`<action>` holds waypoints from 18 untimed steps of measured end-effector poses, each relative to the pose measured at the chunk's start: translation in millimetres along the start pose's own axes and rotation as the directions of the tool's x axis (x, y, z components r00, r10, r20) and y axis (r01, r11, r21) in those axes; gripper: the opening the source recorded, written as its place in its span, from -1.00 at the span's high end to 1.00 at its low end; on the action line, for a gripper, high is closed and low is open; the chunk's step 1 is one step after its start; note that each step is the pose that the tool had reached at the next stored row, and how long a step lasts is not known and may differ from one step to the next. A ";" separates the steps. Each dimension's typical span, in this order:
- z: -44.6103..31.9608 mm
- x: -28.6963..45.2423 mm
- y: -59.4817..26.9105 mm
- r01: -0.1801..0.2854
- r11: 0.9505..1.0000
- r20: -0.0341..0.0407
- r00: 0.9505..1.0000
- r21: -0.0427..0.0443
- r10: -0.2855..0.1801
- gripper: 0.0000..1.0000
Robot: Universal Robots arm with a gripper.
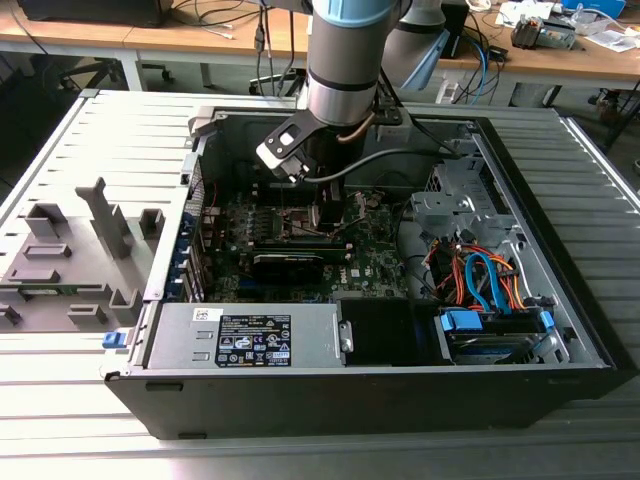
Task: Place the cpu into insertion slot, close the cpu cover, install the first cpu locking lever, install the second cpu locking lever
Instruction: 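Place the cpu into insertion slot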
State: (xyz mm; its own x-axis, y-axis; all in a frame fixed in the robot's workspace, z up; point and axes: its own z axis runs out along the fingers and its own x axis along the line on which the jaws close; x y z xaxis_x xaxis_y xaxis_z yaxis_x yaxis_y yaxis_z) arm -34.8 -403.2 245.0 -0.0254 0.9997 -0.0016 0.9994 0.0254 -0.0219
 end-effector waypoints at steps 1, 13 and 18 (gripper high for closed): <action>0.2 0.0 0.0 0.000 1.000 0.000 1.000 0.000 0.000 -0.08; 2.9 0.0 -0.6 0.006 1.000 0.000 1.000 0.000 -0.006 -0.08; 4.7 0.6 -0.7 0.017 1.000 0.000 1.000 0.000 -0.017 -0.08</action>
State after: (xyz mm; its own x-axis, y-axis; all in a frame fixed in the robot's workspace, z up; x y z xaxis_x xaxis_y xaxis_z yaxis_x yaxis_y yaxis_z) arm -35.7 -402.6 240.3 -0.0429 0.9991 -0.0015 0.9988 0.0428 -0.0219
